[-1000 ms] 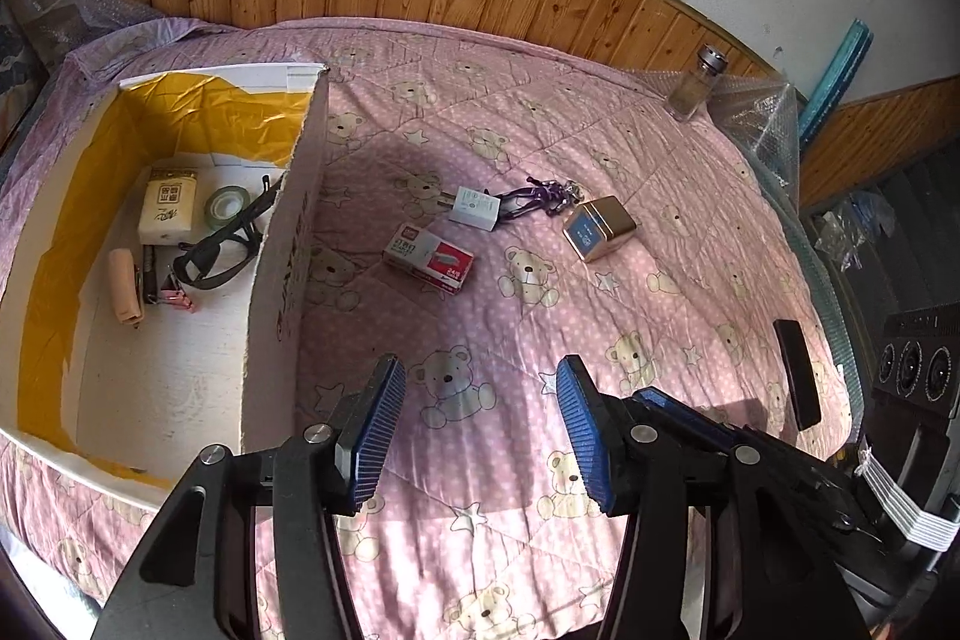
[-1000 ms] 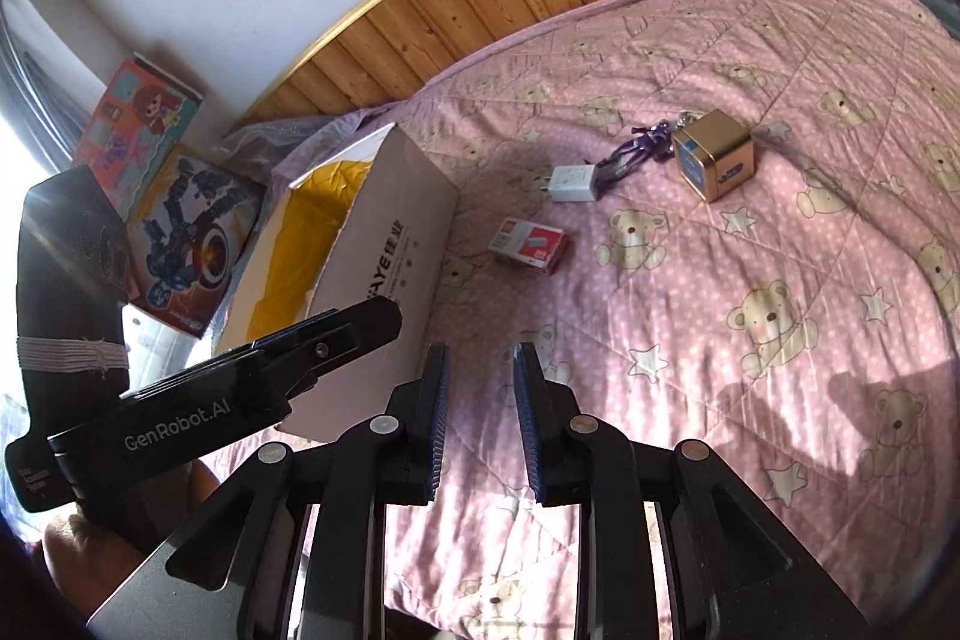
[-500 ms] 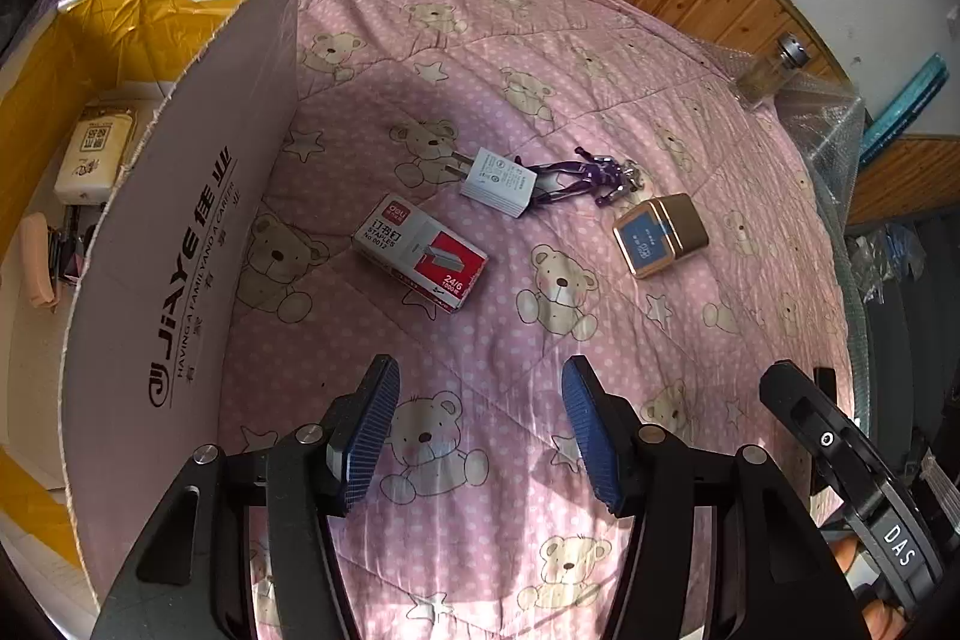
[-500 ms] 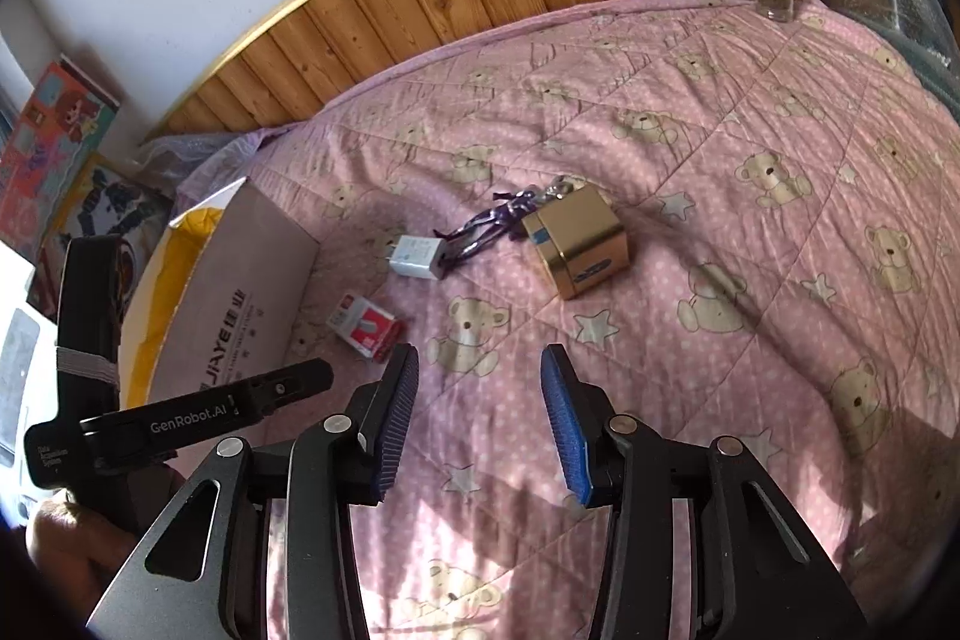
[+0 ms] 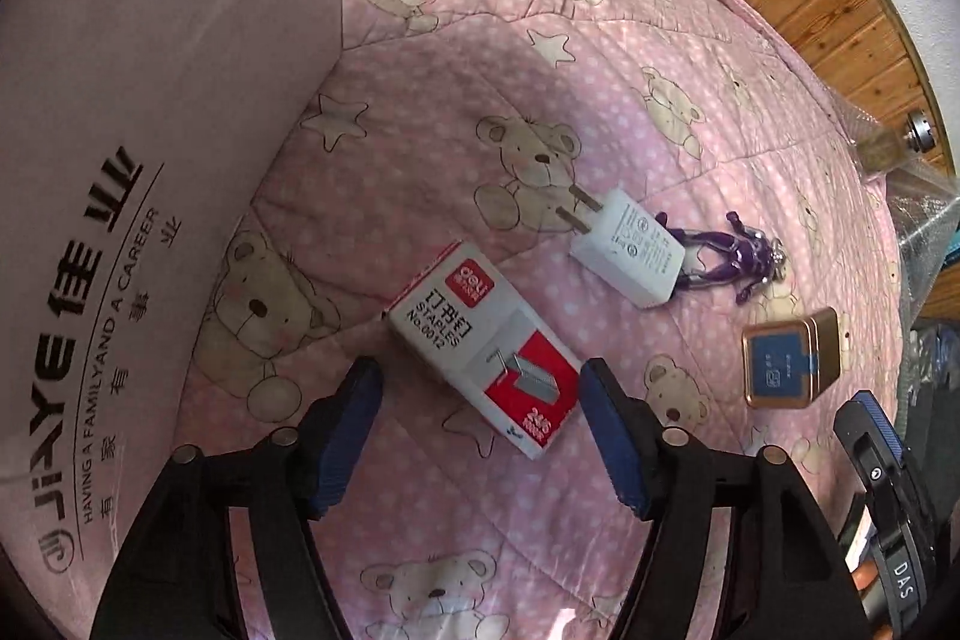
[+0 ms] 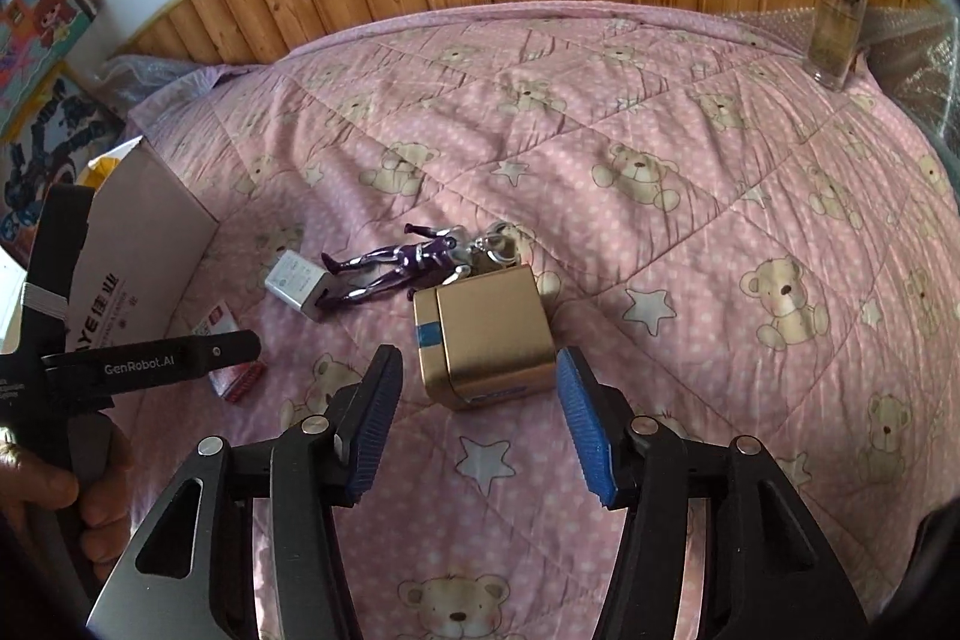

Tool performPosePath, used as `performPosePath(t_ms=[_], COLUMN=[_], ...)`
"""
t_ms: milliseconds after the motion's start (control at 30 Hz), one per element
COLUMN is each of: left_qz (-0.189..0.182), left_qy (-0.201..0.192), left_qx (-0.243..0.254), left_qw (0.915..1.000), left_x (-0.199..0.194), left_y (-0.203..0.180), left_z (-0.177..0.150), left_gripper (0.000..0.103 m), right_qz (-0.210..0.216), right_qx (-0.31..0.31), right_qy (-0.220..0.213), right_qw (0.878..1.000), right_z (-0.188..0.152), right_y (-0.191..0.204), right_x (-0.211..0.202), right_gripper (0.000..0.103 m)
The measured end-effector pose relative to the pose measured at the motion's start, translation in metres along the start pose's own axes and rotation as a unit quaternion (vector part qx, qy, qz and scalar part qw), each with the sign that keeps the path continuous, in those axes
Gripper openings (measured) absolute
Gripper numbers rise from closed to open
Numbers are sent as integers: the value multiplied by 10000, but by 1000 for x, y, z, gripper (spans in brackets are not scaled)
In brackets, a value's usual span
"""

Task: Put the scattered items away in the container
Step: 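Move the left tool to the red-white staple box while the right tool approaches the gold cube, then grasp the red-white staple box with the left tool while the right tool grasps the gold cube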

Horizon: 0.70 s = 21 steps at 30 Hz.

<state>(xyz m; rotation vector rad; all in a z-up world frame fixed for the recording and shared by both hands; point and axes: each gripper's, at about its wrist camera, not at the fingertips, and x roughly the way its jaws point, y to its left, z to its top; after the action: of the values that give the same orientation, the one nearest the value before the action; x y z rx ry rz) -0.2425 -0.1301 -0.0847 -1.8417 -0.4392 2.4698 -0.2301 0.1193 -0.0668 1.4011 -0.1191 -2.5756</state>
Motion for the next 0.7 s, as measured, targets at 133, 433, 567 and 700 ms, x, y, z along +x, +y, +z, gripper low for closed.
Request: performPosePath(t_ms=[133, 433, 567, 700], left_qz=[161, 52, -157, -292], left_qy=[-176, -617, -609, -677], left_qx=[338, 1141, 1147, 1303], left_qw=[9991, 9915, 9914, 9887], left_x=[6, 5, 1, -9], left_y=[-10, -7, 1, 1], left_z=[4, 4, 3, -1], left_gripper=[81, 46, 45, 43], right_qz=[144, 276, 272, 325], right_qx=[69, 323, 444, 670], right_qy=[66, 47, 15, -49], right_qw=[9999, 9991, 9986, 9972], right_z=[7, 6, 4, 1], right_y=[-6, -12, -13, -17], right_x=[16, 32, 29, 21], right_gripper=[64, 58, 57, 57])
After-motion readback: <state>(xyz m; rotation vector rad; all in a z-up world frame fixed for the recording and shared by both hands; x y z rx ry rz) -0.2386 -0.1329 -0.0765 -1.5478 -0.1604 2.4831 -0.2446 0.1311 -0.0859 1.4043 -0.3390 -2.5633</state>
